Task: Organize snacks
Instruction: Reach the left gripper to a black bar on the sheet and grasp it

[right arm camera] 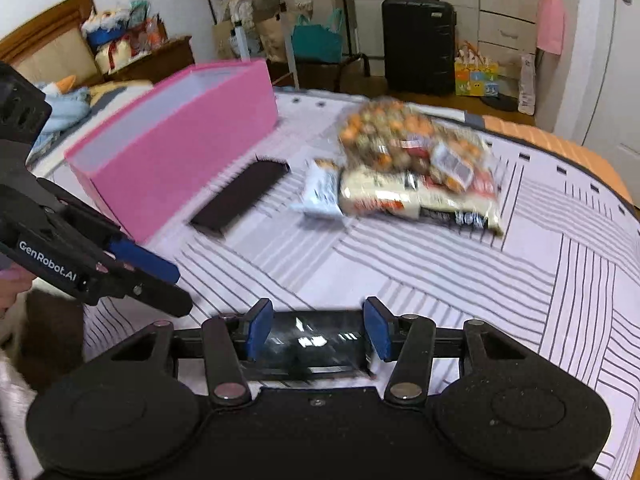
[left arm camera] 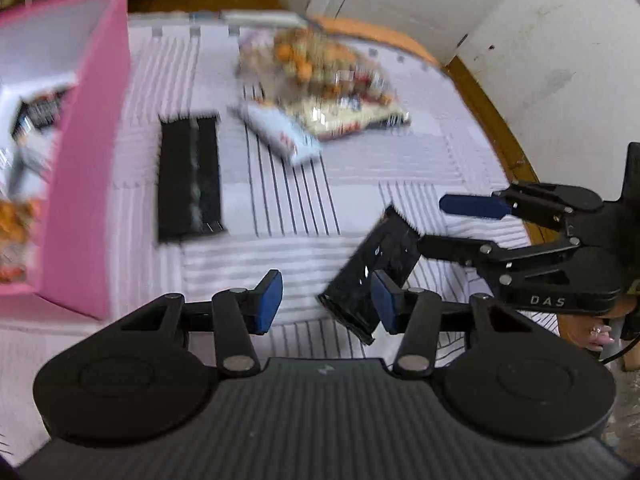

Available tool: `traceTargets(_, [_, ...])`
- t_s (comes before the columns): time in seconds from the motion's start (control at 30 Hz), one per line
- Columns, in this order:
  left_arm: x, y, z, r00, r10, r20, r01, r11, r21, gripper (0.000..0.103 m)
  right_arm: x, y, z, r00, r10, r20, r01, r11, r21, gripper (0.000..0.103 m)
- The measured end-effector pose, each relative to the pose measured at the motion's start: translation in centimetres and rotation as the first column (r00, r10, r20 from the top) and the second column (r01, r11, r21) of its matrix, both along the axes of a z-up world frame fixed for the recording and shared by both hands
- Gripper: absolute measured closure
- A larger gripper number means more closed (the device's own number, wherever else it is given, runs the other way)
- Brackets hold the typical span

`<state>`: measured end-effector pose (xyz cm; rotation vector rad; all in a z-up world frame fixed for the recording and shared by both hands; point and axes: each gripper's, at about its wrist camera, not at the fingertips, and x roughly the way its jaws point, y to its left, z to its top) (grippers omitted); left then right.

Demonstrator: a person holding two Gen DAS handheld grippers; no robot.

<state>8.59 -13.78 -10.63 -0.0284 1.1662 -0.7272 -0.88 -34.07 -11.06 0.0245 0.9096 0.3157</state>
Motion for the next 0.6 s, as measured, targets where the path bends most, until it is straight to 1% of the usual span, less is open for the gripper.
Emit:
traceTargets(0.03, [-0.1, -0.4, -1.0, 1.000, 0.003, -0.026, -0.003, 1.000, 0.002, 0.058, -0.1, -0.3, -0.5, 1.000, 0.012, -0.002, -0.012, 1.000, 0.003, 0.045])
traceTargets(0.1, [-0.1, -0.6, -2.7, 0.997, 0.014, -0.071, -0.014, 1.000, -0.004, 0.060, -0.1, -0.9, -1.4, 0.999, 0.046, -0.024, -0.045, 0.999, 0.023, 0.034])
traceTargets(0.13, [-0.2, -0.7, -3.3, 0.996, 0.018, -0.087, -0.019, 1.000, -0.008, 0.061, -0.2, -1.2, -1.7, 0.996, 0.074, -0.045, -0.072, 0.996, 0.051, 0.023])
traceTargets(0.17, [-0.3, -0.7, -3.9, 0.995, 0.027, -0.101, -0.028, 1.000, -0.010, 0.061, -0.2, -1.6, -2.0, 0.991, 0.120, -0.064, -0.114, 0.989, 0.089, 0.016])
traceTargets(0.2, [-0.4, -0.7, -4.3, 0.994, 0.032, -0.107, -0.033, 0.999, -0.013, 0.061, -0.3, -1.7, -2.3, 0.986, 0.151, -0.065, -0.144, 0.984, 0.110, 0.015])
traceTargets(0.27, [-0.5, -0.7, -5.0, 0.992, 0.041, -0.119, -0.043, 0.999, -0.021, 0.061, -0.4, -1.7, -2.7, 0.984, 0.170, -0.059, -0.164, 0.982, 0.093, 0.014])
traceTargets(0.33, [-0.6, -0.7, -5.5, 0.990, 0.042, -0.132, -0.047, 0.998, -0.034, 0.061, -0.2, -1.2, -3.2, 0.982, 0.182, -0.057, -0.179, 0.983, 0.048, 0.014])
traceTargets(0.4, [-0.8, -0.9, -5.6, 0.992, 0.038, -0.119, -0.044, 0.998, -0.051, 0.061, 0.0, -0.5, -3.9, 0.980, 0.191, -0.050, -0.193, 0.981, -0.018, 0.013])
traceTargets(0.43, [-0.8, -1.1, -5.6, 0.993, 0.031, -0.112, -0.038, 0.998, -0.057, 0.061, 0.0, -0.2, -4.3, 0.978, 0.205, -0.034, -0.207, 0.977, -0.045, 0.010])
traceTargets(0.47, [-0.8, -1.3, -5.6, 0.994, 0.029, -0.107, -0.035, 0.998, -0.054, 0.061, 0.0, 0.1, -4.6, 0.974, 0.225, -0.013, -0.225, 0.972, -0.060, 0.005])
traceTargets(0.53, [-1.0, -1.8, -5.6, 0.995, 0.027, -0.092, -0.031, 0.998, -0.047, 0.061, -0.2, 0.8, -5.2, 0.969, 0.247, 0.020, -0.245, 0.966, -0.080, 0.000])
traceTargets(0.6, [-1.3, -2.1, -5.6, 0.997, 0.029, -0.077, -0.032, 0.998, -0.046, 0.061, -0.8, 1.7, -5.5, 0.965, 0.256, 0.052, -0.251, 0.964, -0.090, 0.000])
